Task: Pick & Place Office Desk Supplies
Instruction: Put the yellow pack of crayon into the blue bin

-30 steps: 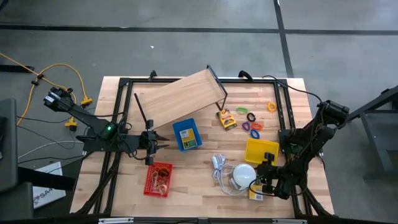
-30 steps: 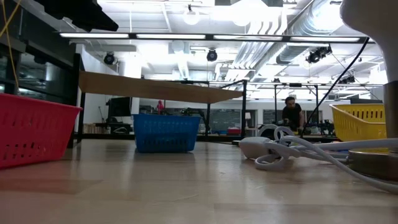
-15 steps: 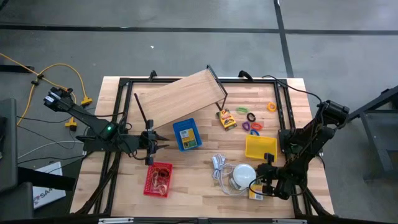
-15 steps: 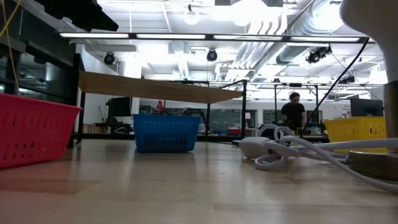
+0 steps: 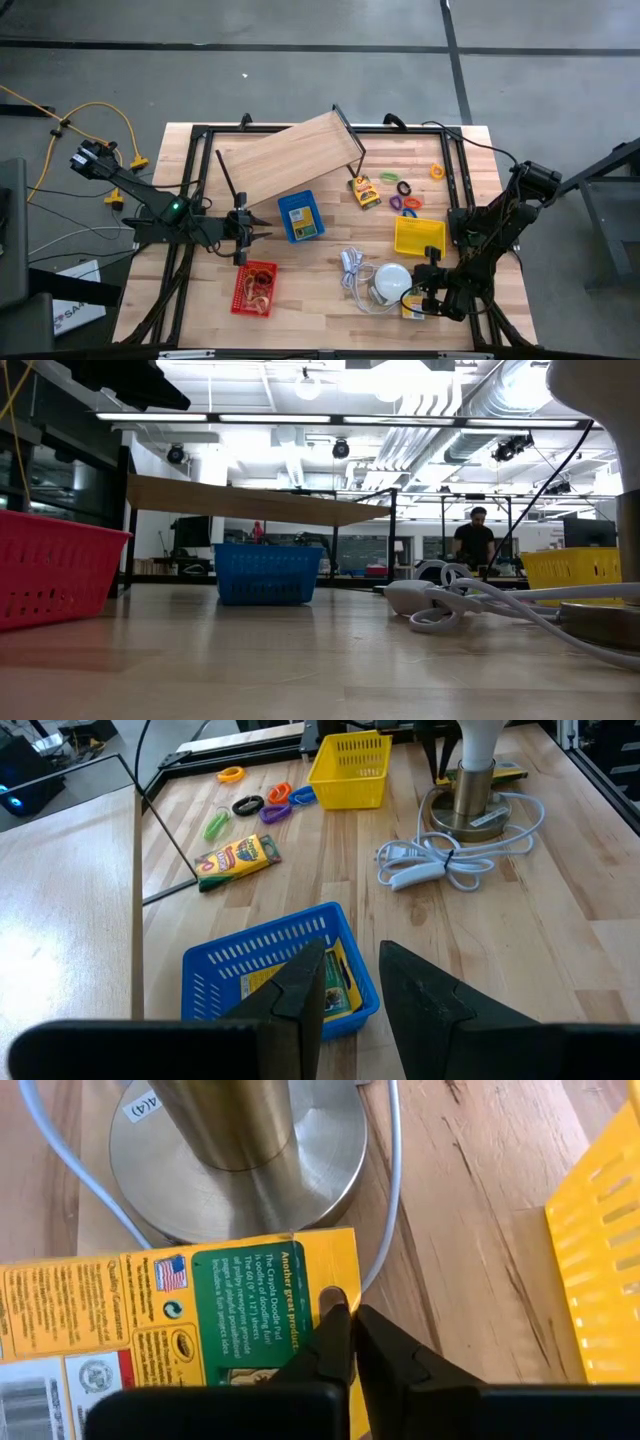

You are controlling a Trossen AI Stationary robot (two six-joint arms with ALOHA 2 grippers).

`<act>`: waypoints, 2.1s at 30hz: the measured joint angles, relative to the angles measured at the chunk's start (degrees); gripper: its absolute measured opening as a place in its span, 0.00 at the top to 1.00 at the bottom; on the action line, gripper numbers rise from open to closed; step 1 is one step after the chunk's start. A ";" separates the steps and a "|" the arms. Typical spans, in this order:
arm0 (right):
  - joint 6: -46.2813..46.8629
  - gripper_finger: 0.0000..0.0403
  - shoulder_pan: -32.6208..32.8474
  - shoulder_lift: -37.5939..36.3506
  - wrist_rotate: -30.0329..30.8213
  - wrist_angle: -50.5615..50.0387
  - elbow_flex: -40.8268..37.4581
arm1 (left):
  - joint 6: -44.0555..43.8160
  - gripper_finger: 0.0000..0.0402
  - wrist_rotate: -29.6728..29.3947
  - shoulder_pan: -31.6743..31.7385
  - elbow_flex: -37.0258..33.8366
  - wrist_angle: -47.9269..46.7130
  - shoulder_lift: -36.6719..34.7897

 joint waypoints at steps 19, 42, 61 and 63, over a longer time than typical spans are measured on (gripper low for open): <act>-0.39 0.99 0.22 -3.71 0.68 0.57 -0.02 | 0.00 0.77 0.00 0.02 0.00 0.00 -0.02; -1.14 0.99 0.22 -14.93 3.36 -8.90 -0.02 | 0.01 0.77 0.00 0.01 0.00 -0.01 -0.01; -2.61 0.99 0.15 -28.55 12.46 -17.25 -0.02 | 0.02 0.77 0.00 0.01 0.00 -0.01 -0.02; -2.61 0.99 -0.15 -29.30 13.07 -17.57 -0.02 | 0.00 0.77 0.00 0.02 0.00 0.00 0.00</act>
